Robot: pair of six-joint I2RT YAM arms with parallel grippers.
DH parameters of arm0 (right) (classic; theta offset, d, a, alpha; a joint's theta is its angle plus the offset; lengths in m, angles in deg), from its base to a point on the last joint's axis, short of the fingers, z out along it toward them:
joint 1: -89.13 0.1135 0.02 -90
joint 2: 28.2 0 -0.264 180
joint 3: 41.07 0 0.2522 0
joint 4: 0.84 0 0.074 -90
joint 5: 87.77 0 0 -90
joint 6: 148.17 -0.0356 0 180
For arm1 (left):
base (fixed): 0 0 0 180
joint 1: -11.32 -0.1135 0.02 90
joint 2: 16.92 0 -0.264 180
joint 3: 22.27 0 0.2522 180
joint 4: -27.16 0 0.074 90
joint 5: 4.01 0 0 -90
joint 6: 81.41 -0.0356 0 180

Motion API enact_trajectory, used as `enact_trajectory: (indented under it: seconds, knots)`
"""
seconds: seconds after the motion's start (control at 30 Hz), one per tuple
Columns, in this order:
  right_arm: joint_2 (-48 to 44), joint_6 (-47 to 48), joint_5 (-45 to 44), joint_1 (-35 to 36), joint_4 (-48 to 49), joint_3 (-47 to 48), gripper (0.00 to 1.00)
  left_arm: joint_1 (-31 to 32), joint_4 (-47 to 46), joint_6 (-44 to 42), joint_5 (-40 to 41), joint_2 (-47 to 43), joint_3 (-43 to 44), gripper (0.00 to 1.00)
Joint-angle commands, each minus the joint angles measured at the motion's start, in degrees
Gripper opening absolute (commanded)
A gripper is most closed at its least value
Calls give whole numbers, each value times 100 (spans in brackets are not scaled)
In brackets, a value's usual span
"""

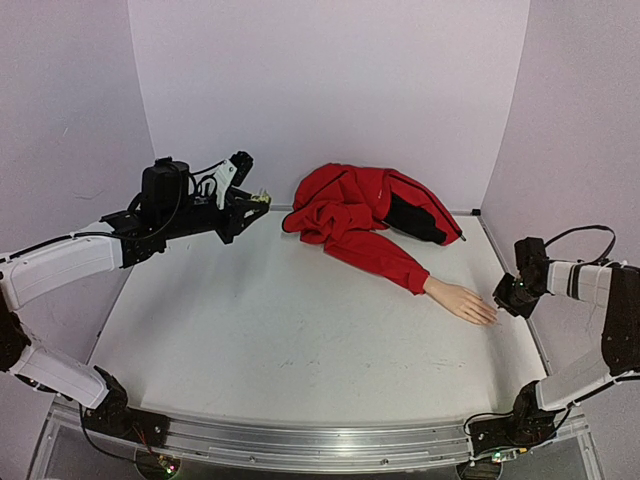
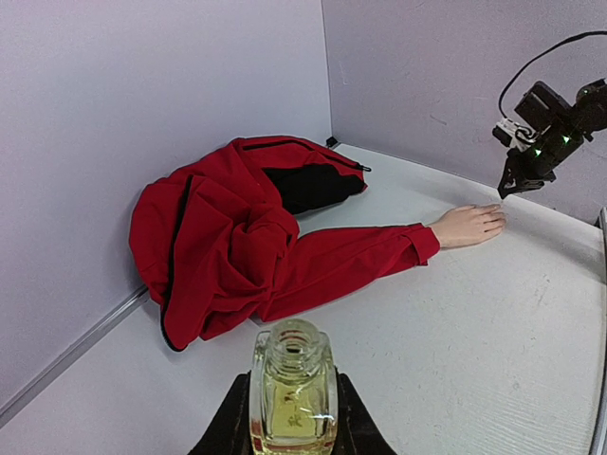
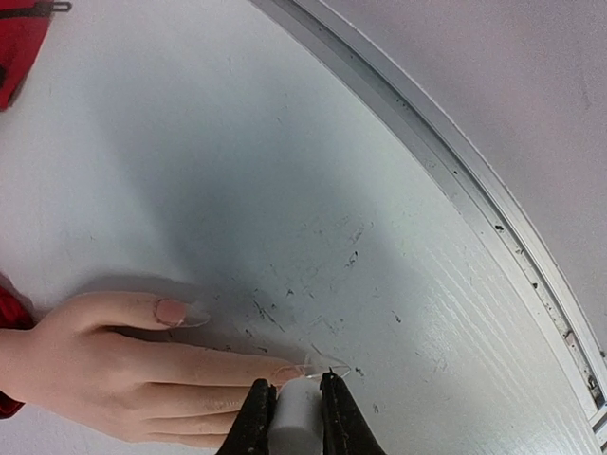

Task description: Paint the nails

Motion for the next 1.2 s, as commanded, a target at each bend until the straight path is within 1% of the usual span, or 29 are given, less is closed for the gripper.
enact_trajectory:
  seconds: [0.0, 0.3, 0.6, 1.17]
  knots:
    - [31, -69, -247, -23, -80, 44, 0, -38, -293, -26, -75, -111, 149, 0]
    - [-23, -197, -456, -22, -214, 38, 0, -39, -289, -11, -84, -137, 141, 0]
    - [-458, 13, 28, -23, -312, -32, 0, -37, -293, 30, -126, -157, 141, 0]
    - [-168, 173, 151, -19, -87, -8, 0, -39, -293, 12, -123, -129, 167, 0]
